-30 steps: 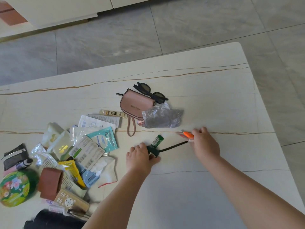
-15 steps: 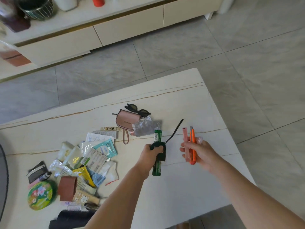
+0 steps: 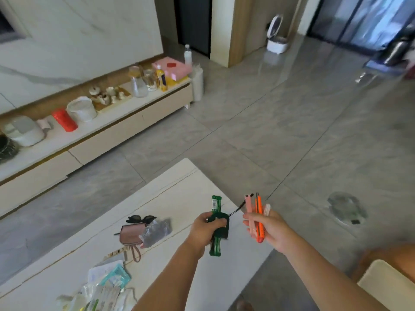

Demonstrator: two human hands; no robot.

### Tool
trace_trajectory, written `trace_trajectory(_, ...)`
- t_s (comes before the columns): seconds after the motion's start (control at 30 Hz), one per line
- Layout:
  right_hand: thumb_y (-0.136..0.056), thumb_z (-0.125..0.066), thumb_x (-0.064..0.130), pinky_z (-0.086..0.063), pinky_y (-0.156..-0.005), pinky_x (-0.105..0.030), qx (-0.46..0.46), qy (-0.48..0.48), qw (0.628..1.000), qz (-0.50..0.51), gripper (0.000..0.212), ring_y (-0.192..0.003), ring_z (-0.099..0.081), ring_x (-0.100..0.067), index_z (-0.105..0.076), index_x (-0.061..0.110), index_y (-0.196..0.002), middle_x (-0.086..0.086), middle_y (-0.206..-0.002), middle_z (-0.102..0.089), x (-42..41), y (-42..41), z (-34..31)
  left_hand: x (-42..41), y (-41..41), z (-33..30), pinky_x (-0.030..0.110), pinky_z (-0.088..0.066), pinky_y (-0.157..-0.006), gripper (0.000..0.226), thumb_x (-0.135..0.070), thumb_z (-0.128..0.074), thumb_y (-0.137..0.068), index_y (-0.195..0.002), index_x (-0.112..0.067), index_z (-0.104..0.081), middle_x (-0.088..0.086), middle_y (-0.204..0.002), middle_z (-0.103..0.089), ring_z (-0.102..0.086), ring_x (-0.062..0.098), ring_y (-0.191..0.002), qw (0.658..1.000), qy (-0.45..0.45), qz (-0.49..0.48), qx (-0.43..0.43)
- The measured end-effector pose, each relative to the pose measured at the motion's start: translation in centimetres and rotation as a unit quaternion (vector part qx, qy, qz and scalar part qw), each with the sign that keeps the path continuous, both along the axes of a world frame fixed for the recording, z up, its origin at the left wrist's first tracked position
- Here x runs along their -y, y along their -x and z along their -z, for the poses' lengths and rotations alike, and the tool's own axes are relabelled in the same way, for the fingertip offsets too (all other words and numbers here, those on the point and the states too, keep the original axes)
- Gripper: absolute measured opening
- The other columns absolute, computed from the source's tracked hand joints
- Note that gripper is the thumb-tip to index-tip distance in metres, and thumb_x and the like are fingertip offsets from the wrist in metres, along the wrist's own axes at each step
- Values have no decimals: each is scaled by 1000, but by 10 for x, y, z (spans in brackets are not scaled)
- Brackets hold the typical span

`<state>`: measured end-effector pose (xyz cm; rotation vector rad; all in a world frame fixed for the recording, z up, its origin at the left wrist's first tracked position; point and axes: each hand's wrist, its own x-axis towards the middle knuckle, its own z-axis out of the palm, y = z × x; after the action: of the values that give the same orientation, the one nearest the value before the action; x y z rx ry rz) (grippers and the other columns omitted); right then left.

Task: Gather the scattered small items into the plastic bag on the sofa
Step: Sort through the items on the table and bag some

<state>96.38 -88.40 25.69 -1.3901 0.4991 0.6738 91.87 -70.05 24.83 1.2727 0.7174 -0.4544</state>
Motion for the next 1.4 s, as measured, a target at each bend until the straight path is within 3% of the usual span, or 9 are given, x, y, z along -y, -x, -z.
trace_trajectory(0.13,-80,-68,2,-57,-71,-38,24,-2,997,71,25,-78,-68,-25,-60,-1,-104,-17,-84,-68,66,25,-42,58,-13,-46,19,-50,-48,22,-10,-71,-82,-97,-16,-57,7,-88,-66,-64,14,-72,996,10,85,20)
trace_trajectory(0.23,-80,-68,0,-59,-59,-32,40,-13,988,149,25,-76,-70,-21,-58,2,-103,-16,-88,-70,120,42,-67,112,-22,-73,21,-49,-56,29,-17,-73,-81,-104,-17,-54,9,-99,-67,-63,15,-81,986,-2,160,42)
trace_trajectory(0.3,-81,-67,-2,-58,-55,-30,54,-23,978,198,26,-72,-71,-19,-57,1,-104,-17,-88,-69,155,51,-78,151,-26,-85,21,-52,-52,35,-17,-73,-81,-109,-13,-52,13,-104,-66,-64,16,-79,980,0,192,55)
trace_trajectory(0.57,-83,-63,-7,-58,-55,-32,57,-43,936,344,19,-72,-66,-25,-56,1,-99,-17,-80,-66,309,108,-87,332,-9,-105,27,-53,-59,6,-10,-62,-88,-90,-10,-57,8,-74,-61,-60,16,-58,956,23,286,67)
trace_trajectory(0.77,-82,-63,-7,-53,-68,-40,32,-35,905,423,24,-80,-65,-26,-57,0,-105,-18,-86,-66,412,170,-71,453,27,-106,23,-50,-42,8,-6,-54,-89,-95,-2,-57,13,-75,-57,-55,21,-62,939,26,339,49)
trace_trajectory(0.97,-83,-62,-7,-54,-78,-44,18,-7,862,507,22,-88,-65,-30,-58,3,-102,-20,-94,-67,499,228,-61,559,63,-100,25,-51,-43,20,-3,-53,-87,-107,2,-55,15,-79,-56,-55,22,-64,891,10,452,45)
trace_trajectory(1.13,-85,-58,-11,-56,-58,-36,14,-14,819,573,18,-72,-64,-27,-56,0,-99,-21,-83,-65,535,264,-51,615,82,-90,37,-53,-75,21,-10,-58,-84,-105,-4,-57,13,-82,-60,-58,27,-74,845,-36,531,41)
trace_trajectory(1.23,-83,-56,-14,-54,-59,-38,-29,-10,780,625,18,-68,-63,-29,-55,-1,-96,-23,-80,-63,553,284,-36,654,88,-70,33,-52,-73,17,-15,-62,-84,-99,-7,-61,13,-85,-64,-61,25,-78,813,-72,578,21)
trace_trajectory(1.4,-85,-47,-15,-44,-42,-27,-93,-20,732,675,10,-47,-54,-26,-53,-8,-86,-18,-61,-58,579,308,-2,724,94,-38,32,-53,-62,11,-14,-64,-86,-93,-9,-57,17,-91,-65,-64,29,-79,762,-122,636,8)
